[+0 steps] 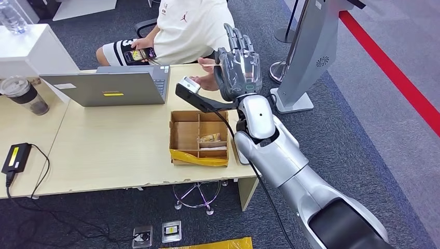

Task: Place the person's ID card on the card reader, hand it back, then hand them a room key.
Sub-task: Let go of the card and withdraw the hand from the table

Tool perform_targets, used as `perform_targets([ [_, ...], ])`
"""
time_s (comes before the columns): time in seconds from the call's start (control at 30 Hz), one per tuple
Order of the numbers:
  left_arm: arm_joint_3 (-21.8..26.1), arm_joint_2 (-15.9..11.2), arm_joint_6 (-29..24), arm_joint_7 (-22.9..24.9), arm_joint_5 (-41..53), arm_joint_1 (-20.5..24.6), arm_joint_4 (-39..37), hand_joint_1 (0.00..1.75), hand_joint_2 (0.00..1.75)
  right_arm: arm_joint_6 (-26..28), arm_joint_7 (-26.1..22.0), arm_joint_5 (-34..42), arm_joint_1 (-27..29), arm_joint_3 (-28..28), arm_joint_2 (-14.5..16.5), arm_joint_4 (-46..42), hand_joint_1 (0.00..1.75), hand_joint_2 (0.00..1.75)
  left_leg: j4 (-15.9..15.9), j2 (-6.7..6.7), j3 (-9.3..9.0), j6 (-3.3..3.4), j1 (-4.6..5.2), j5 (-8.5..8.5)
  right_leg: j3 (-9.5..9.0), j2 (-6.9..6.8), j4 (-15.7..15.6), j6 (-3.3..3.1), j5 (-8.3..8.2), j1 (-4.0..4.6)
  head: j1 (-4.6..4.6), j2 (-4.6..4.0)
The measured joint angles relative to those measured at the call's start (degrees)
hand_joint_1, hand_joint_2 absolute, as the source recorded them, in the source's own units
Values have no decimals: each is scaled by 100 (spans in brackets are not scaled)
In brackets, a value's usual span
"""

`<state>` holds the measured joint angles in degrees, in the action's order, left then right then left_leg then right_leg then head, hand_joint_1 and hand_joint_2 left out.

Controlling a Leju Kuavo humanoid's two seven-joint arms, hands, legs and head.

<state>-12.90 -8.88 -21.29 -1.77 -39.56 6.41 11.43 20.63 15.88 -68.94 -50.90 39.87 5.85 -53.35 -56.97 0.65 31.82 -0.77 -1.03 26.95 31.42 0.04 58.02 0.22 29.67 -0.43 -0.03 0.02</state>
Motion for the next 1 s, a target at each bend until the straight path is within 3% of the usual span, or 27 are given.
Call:
perform_targets([
  [0.47,-103,20,-191,96,-205,-2,-2,0,175,-84,144,-441,-207,22,410,1149,175,175,1,-1,-2,-1,-1,0,1,2,0,0,0,1,1,0],
  [0.5,-106,25,-215,111,-215,-2,-2,0,175,-84,142,-459,-207,24,442,1206,142,175,1,-1,-2,-1,-1,0,1,3,0,0,0,1,1,0],
  [0.6,-134,37,-257,140,-226,-2,-2,0,175,-86,130,-512,-207,27,517,1353,11,175,0,-2,-2,-1,-1,0,2,3,0,0,0,1,0,0],
  [0.63,-147,40,-265,146,-226,-3,-2,0,175,-90,129,-520,-205,28,534,1396,0,175,0,-2,-2,-1,-1,0,2,2,0,0,0,1,1,0],
  [1.0,-242,44,-276,151,-238,-13,-2,0,175,-37,41,-451,-143,-2,406,1489,0,175,-1,-5,-4,-1,0,0,5,6,-1,0,-1,0,1,0],
])
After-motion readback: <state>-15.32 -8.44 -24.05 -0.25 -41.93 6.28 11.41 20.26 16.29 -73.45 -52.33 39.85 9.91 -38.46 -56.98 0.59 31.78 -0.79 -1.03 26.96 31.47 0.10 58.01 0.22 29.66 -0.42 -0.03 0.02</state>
